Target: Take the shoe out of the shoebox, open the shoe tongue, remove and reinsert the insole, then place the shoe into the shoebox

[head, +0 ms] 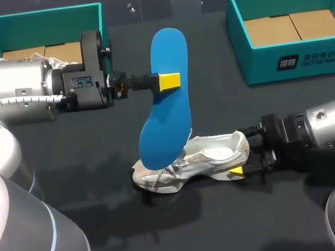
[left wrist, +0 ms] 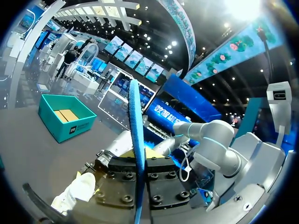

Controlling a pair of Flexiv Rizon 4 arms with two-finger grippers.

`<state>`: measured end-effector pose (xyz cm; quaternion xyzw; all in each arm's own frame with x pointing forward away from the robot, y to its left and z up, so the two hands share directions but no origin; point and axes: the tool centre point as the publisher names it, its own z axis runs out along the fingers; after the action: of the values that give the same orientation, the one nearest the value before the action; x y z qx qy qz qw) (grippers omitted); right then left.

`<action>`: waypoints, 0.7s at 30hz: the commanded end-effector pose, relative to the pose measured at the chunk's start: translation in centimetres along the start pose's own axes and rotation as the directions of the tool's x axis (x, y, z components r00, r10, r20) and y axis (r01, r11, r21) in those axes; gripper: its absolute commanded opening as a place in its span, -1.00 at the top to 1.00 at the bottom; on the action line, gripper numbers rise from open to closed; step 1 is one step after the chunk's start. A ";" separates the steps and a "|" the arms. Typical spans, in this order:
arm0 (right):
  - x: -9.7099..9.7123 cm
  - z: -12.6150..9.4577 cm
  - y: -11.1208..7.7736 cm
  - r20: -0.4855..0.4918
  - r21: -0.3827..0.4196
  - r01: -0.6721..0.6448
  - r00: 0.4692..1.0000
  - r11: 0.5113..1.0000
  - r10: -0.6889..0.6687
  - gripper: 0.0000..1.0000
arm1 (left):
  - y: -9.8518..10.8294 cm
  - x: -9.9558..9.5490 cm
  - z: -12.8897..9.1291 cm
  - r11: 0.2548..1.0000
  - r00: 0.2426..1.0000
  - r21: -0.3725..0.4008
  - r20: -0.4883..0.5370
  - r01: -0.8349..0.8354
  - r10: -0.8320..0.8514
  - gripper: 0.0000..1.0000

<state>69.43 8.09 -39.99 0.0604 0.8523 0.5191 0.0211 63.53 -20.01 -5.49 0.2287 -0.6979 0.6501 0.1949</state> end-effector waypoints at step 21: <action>0.5 -7.7 3.9 -0.034 0.578 -0.098 0.989 0.810 0.144 -1.00 | 0.1 -0.1 0.1 1.000 1.000 0.002 -0.001 -0.001 0.001 1.00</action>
<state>69.13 3.75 -34.95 0.1012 0.9288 0.3518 -0.0583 63.53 -19.97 -5.47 0.2286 -0.6981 0.6500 0.1950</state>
